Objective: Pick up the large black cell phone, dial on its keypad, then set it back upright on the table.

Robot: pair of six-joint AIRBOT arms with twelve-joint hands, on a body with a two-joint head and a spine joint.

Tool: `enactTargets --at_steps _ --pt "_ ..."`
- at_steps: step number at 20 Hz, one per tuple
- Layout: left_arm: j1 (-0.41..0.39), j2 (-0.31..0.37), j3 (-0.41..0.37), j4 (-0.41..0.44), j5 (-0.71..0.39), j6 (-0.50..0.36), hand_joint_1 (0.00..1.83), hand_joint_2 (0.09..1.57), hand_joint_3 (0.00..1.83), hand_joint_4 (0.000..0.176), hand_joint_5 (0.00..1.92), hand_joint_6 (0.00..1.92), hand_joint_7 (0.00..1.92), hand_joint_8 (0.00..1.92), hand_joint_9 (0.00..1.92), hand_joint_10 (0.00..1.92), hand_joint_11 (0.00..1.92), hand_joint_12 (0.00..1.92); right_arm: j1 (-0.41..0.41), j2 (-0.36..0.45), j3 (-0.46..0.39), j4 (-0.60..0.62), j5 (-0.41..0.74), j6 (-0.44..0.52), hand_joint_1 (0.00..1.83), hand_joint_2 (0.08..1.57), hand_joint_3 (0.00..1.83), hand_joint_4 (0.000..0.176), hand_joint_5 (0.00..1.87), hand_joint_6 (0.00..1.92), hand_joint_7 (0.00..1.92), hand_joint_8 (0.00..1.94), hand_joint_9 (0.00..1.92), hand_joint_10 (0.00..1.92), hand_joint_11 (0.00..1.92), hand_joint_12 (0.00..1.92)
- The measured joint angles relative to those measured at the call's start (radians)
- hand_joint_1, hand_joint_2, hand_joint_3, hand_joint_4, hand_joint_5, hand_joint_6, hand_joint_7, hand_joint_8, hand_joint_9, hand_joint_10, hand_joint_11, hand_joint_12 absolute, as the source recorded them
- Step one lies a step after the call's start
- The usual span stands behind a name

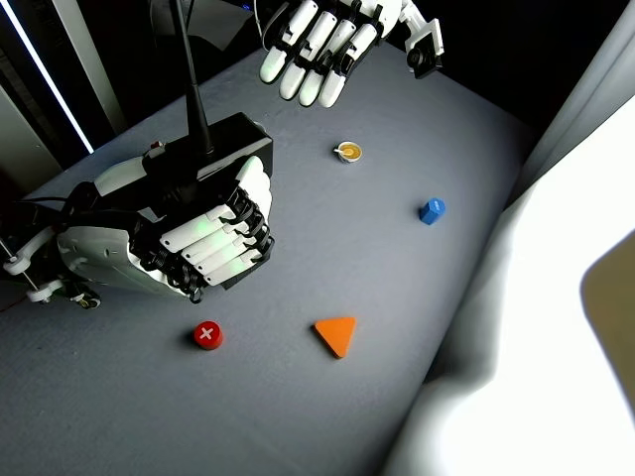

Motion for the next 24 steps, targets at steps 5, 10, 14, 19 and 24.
enactTargets --at_steps 5,10,14,19,24 --pt "0.000 0.000 0.000 0.001 -0.009 -0.002 0.00 1.26 0.00 0.000 0.27 0.00 0.36 0.00 0.34 0.00 0.00 0.78 -0.007 -0.020 0.034 -0.012 0.006 0.001 1.49 1.12 0.00 0.000 1.00 0.80 0.88 1.04 0.89 1.21 0.75 1.66" --pt "0.000 -0.011 -0.001 0.005 -0.011 -0.003 0.00 1.23 0.00 0.000 0.28 0.00 0.37 0.00 0.35 0.00 0.00 0.81 -0.029 -0.024 0.060 -0.020 0.006 0.040 1.48 1.13 0.00 0.000 0.97 0.85 0.88 1.03 0.89 1.22 0.74 1.67" --pt "0.000 -0.011 -0.001 0.004 -0.011 -0.004 0.00 1.23 0.00 0.000 0.28 0.00 0.38 0.00 0.35 0.00 0.00 0.82 -0.034 -0.027 0.082 -0.022 0.009 0.061 1.48 1.13 0.00 0.000 0.98 0.85 0.88 1.03 0.90 1.18 0.75 1.66" --pt "0.000 -0.020 0.002 0.012 -0.014 -0.021 0.00 1.24 0.00 0.000 0.29 0.00 0.39 0.01 0.35 0.00 0.00 0.81 -0.040 -0.037 0.108 -0.023 0.006 0.067 1.49 1.09 0.00 0.000 1.04 0.74 0.97 0.88 0.97 1.08 0.80 1.59" --pt "-0.006 -0.025 0.028 0.018 -0.011 -0.026 0.00 1.24 0.00 0.000 0.28 0.00 0.38 0.00 0.36 0.00 0.00 0.82 -0.040 -0.039 0.123 -0.024 0.008 0.070 1.49 1.10 0.00 0.000 1.03 0.79 0.95 0.90 0.96 1.10 0.77 1.62"
